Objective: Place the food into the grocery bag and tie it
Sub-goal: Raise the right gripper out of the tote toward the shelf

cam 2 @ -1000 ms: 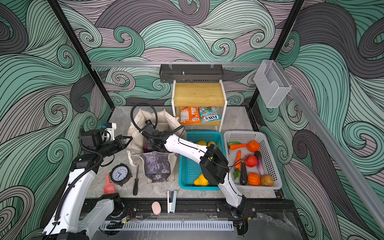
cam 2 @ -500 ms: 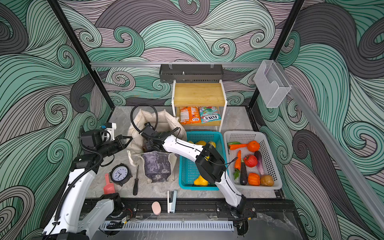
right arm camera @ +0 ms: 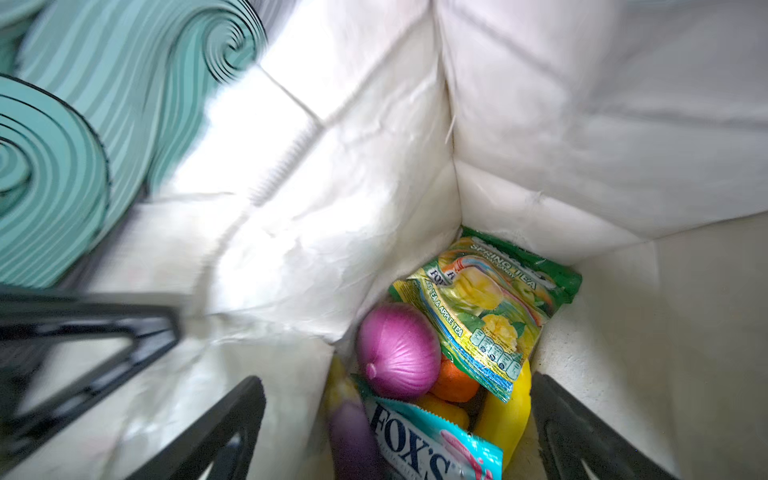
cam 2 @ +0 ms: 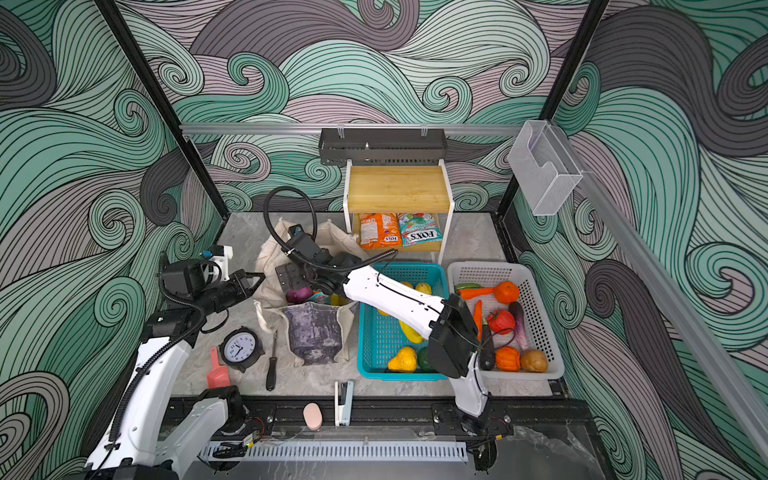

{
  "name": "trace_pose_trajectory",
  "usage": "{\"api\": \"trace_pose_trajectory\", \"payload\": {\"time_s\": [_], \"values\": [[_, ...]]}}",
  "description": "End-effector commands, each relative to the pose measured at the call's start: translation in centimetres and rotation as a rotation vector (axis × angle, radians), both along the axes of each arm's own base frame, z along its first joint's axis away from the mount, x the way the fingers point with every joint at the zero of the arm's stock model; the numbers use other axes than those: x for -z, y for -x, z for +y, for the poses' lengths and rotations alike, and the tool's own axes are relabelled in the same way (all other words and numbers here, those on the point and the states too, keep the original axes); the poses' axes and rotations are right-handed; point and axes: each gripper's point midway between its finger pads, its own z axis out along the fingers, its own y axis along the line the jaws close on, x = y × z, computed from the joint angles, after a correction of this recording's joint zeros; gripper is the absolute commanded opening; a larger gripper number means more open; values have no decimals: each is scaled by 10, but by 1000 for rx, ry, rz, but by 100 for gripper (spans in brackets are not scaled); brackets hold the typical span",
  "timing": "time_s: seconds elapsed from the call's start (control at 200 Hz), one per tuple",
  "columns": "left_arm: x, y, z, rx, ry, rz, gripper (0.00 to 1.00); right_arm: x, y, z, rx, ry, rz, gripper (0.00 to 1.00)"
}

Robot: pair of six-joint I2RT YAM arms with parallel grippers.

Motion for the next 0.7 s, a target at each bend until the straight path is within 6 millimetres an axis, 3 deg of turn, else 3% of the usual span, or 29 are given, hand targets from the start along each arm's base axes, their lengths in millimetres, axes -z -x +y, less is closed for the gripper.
{"api": "trace_pose_trajectory", "payload": {"time_s": [0.0,0.085,0.19,0.325,0.415,0.555,0.695], "values": [[-7,1,-2,15,-4,-31,0,-37,14,-17,-16,-52,-40,100],[-7,1,-2,15,-5,-29,0,-58,21,-37,-11,-70,-78,100],[-8,1,-1,11,-10,-34,0,-69,26,-70,16,-91,-71,100],[-8,1,0,9,-11,-32,0,-57,14,-134,145,-125,0,96],[-8,1,1,3,-20,-37,0,-38,4,-162,197,-129,49,92],[-9,1,1,1,-22,-39,0,-4,6,-169,192,-91,127,81],[-8,0,3,-8,-30,-34,0,18,9,-152,154,-145,190,55]]}}
